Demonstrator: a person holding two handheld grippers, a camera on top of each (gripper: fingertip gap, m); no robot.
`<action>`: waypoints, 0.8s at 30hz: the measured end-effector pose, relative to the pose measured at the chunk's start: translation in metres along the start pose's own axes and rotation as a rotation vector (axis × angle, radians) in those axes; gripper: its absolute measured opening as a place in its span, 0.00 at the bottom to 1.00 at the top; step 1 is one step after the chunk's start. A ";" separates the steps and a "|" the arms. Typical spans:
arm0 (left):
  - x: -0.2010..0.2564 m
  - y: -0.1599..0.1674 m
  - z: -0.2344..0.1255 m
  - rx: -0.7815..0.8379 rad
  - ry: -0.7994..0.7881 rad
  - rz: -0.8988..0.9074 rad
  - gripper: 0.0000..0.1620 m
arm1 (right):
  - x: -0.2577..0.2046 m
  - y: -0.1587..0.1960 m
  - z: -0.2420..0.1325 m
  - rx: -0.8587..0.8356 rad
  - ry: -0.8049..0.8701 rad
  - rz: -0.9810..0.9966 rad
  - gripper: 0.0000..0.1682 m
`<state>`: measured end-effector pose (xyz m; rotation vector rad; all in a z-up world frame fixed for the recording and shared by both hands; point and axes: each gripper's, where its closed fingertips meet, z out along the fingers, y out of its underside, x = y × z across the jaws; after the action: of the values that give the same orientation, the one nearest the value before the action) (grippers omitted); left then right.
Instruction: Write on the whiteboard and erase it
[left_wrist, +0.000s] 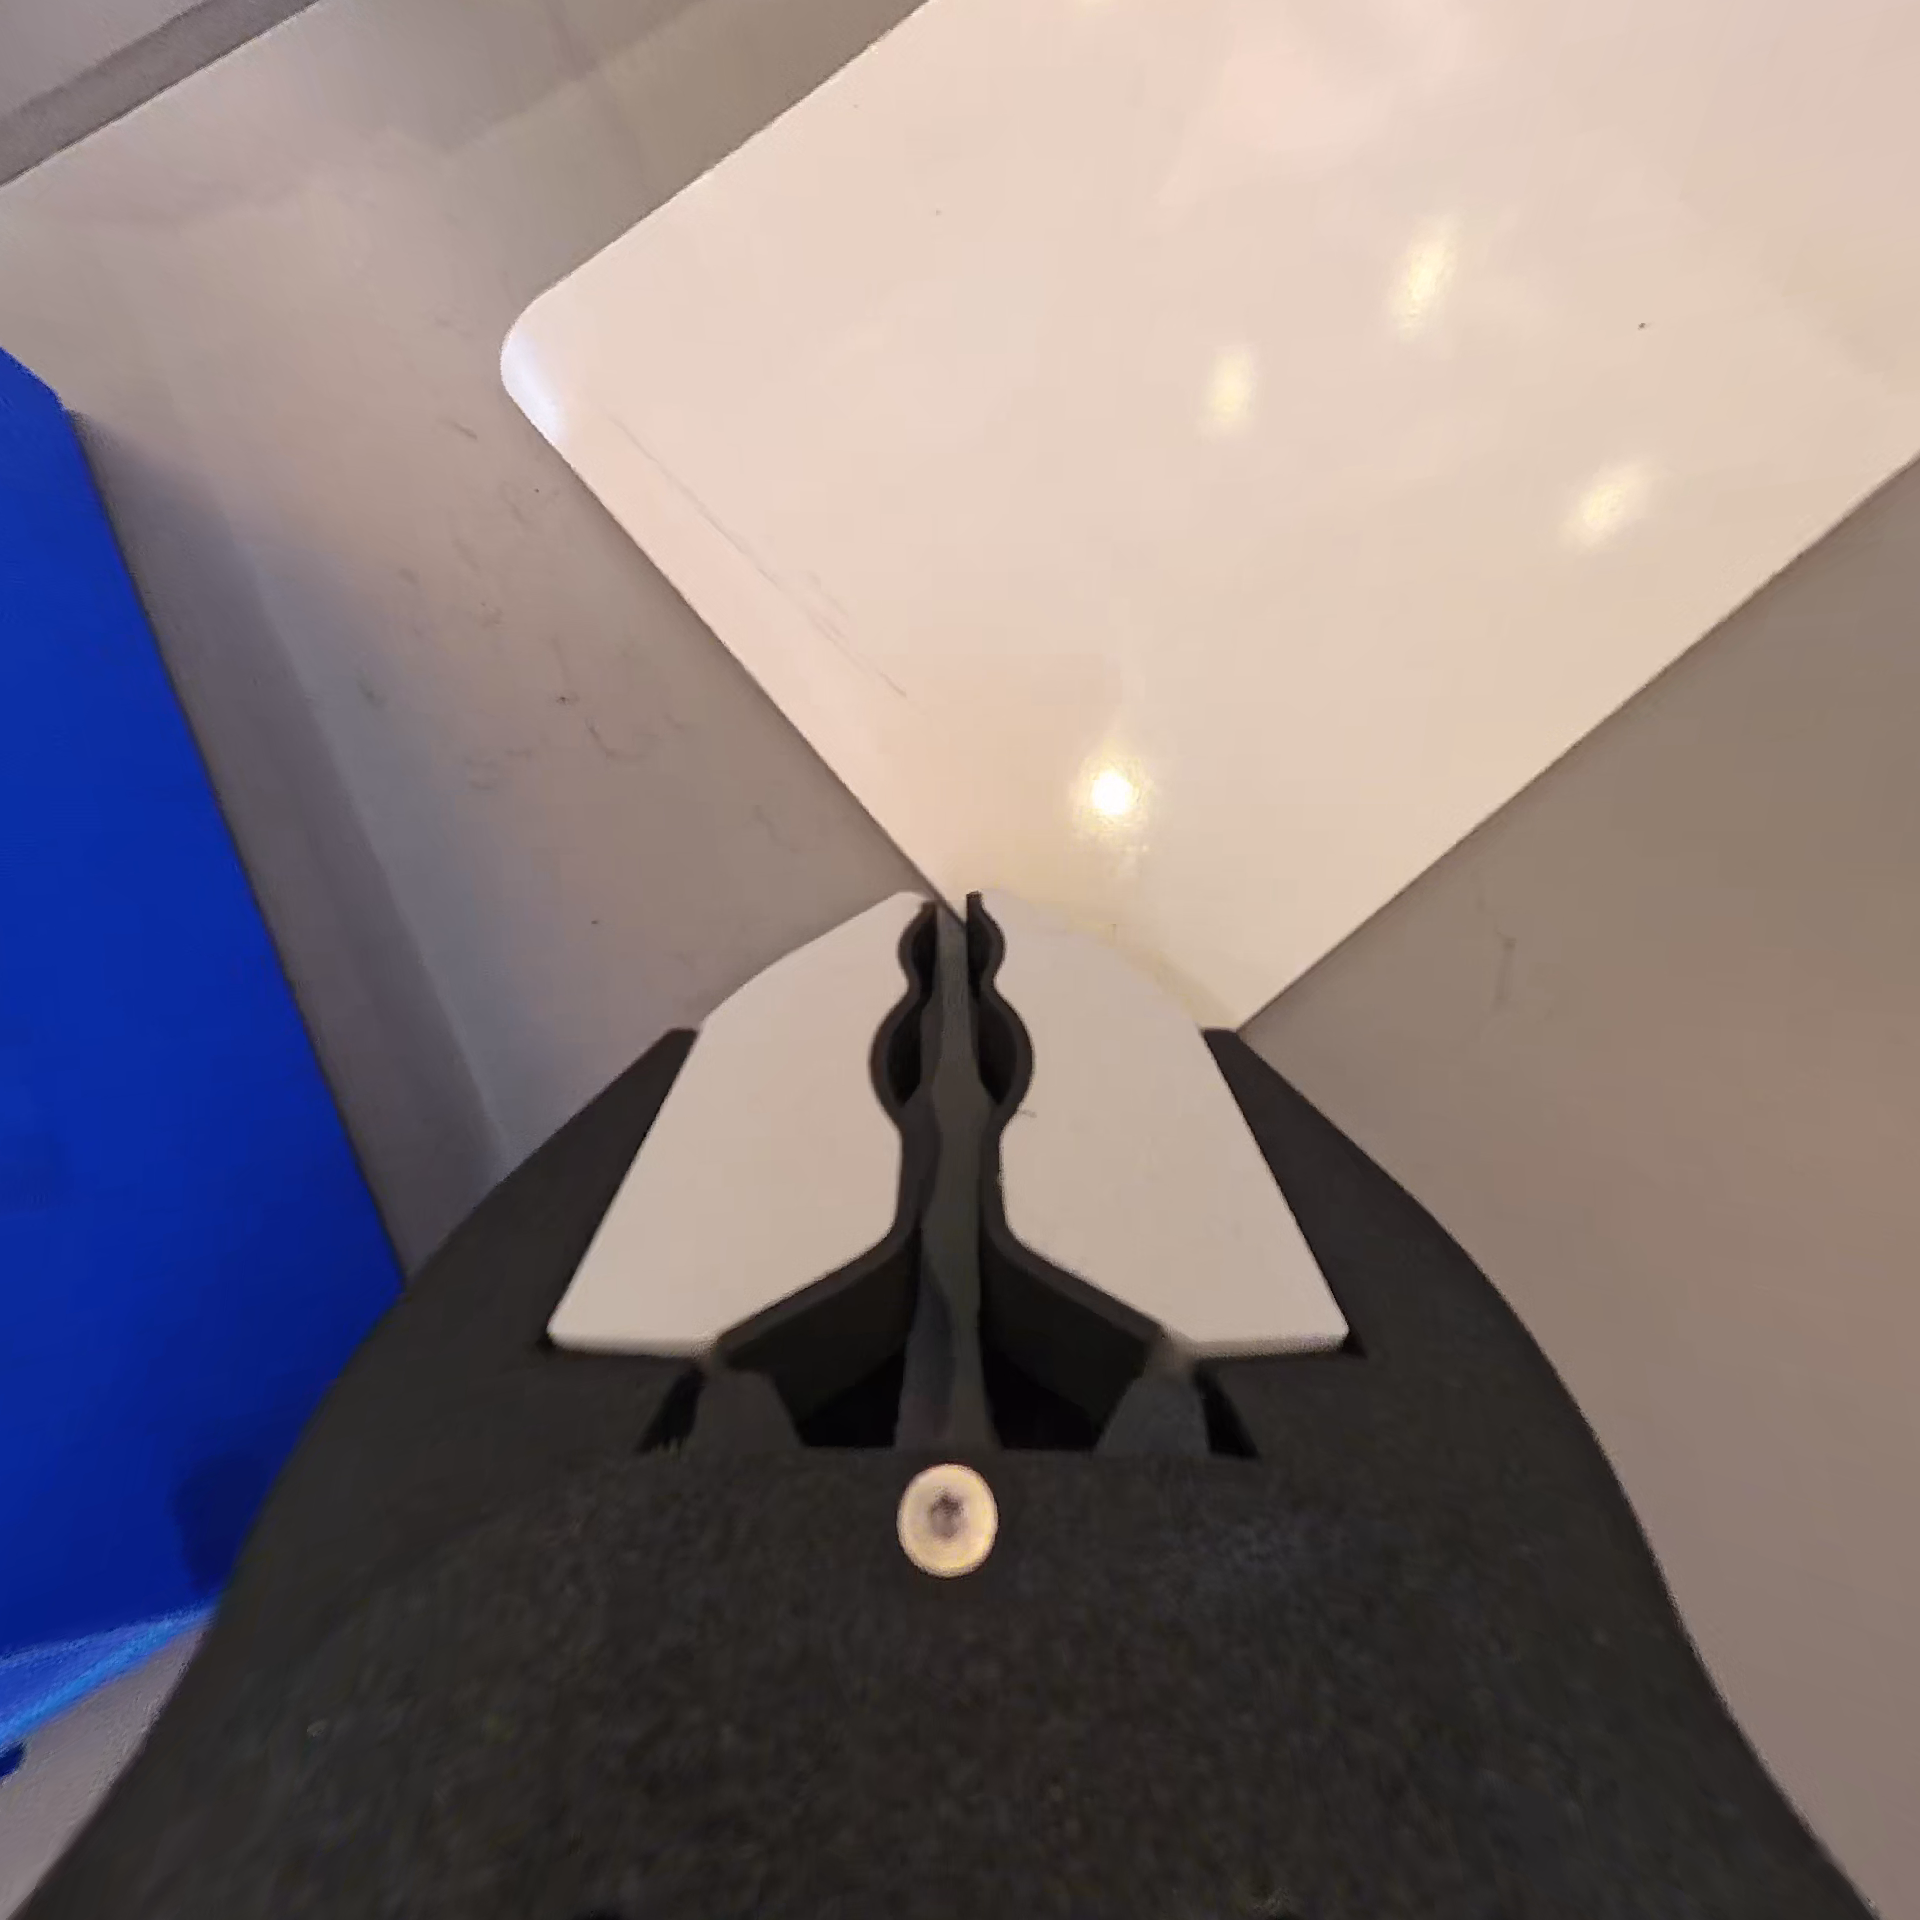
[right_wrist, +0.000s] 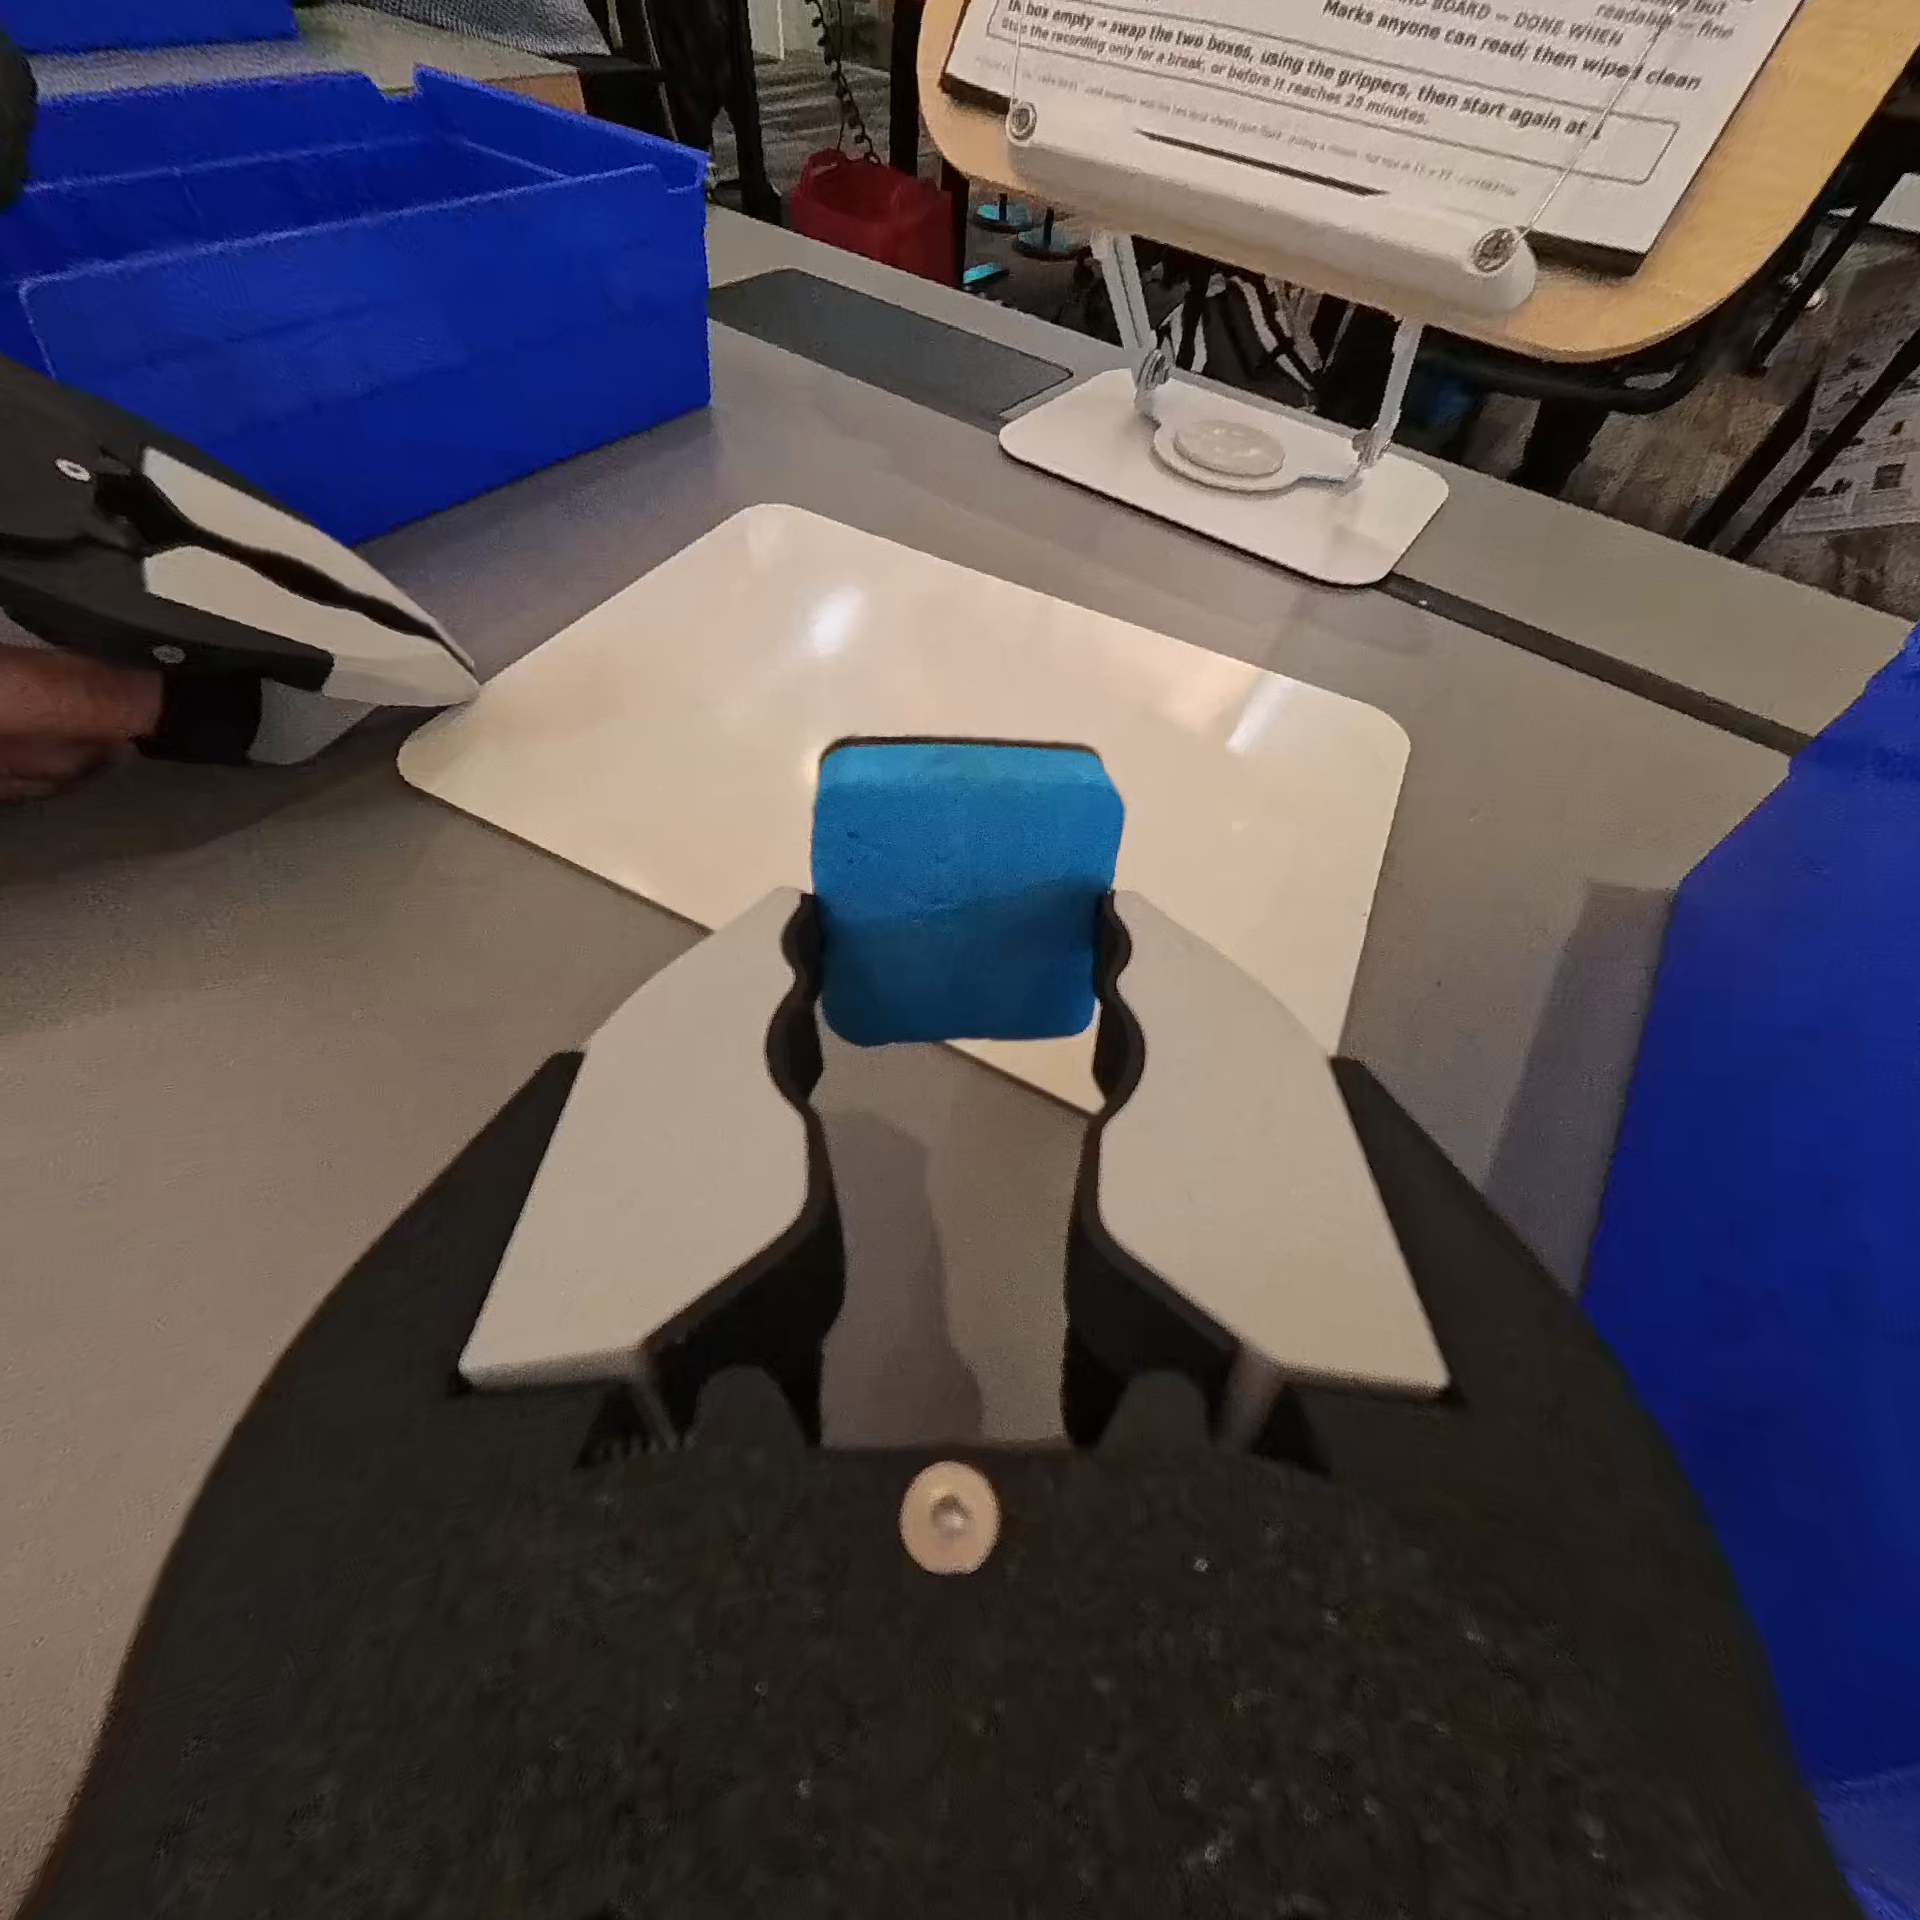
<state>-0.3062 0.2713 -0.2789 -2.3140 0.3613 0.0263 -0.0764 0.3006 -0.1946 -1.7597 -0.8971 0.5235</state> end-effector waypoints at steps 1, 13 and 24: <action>-0.002 0.000 0.000 0.001 -0.012 -0.011 0.05 | 0.000 0.000 0.000 0.003 0.001 -0.003 0.29; 0.008 -0.002 -0.010 0.036 0.050 -0.059 0.09 | 0.119 -0.106 -0.092 -0.036 0.200 0.001 0.29; 0.012 -0.002 -0.011 0.018 0.039 -0.009 0.09 | 0.241 0.082 -0.019 -1.022 0.189 0.367 0.30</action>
<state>-0.2948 0.2612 -0.2713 -2.3010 0.3689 -0.0261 0.1140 0.4622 -0.2470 -2.8778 -0.7469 0.0880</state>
